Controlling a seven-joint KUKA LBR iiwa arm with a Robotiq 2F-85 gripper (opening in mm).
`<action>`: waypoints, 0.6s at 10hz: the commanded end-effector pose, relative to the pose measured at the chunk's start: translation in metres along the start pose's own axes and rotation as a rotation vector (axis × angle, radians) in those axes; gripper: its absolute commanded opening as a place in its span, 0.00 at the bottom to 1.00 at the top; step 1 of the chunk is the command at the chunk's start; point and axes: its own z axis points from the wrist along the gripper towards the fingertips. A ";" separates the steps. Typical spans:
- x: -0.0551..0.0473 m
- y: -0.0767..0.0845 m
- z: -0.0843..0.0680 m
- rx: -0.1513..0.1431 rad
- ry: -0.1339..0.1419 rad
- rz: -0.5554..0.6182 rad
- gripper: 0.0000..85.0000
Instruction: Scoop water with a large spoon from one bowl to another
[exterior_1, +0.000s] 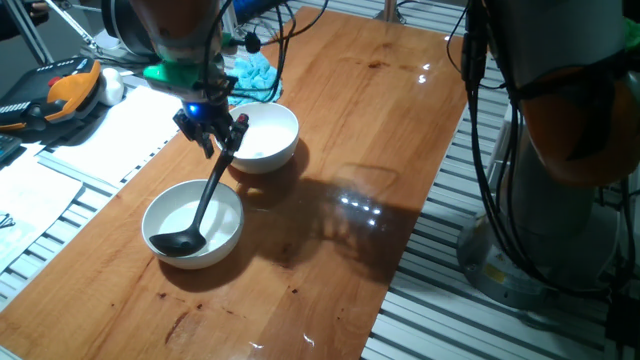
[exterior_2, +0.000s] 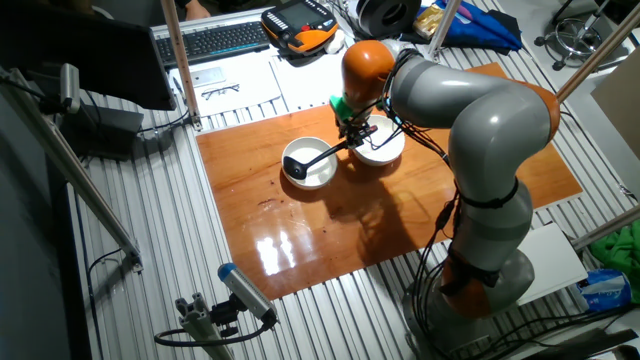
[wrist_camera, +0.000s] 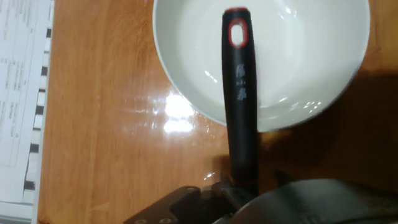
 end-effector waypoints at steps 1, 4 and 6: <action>-0.003 -0.002 -0.006 0.006 0.007 -0.020 0.60; -0.018 -0.010 -0.027 0.037 0.037 -0.113 0.40; -0.030 -0.014 -0.039 0.051 0.041 -0.185 0.20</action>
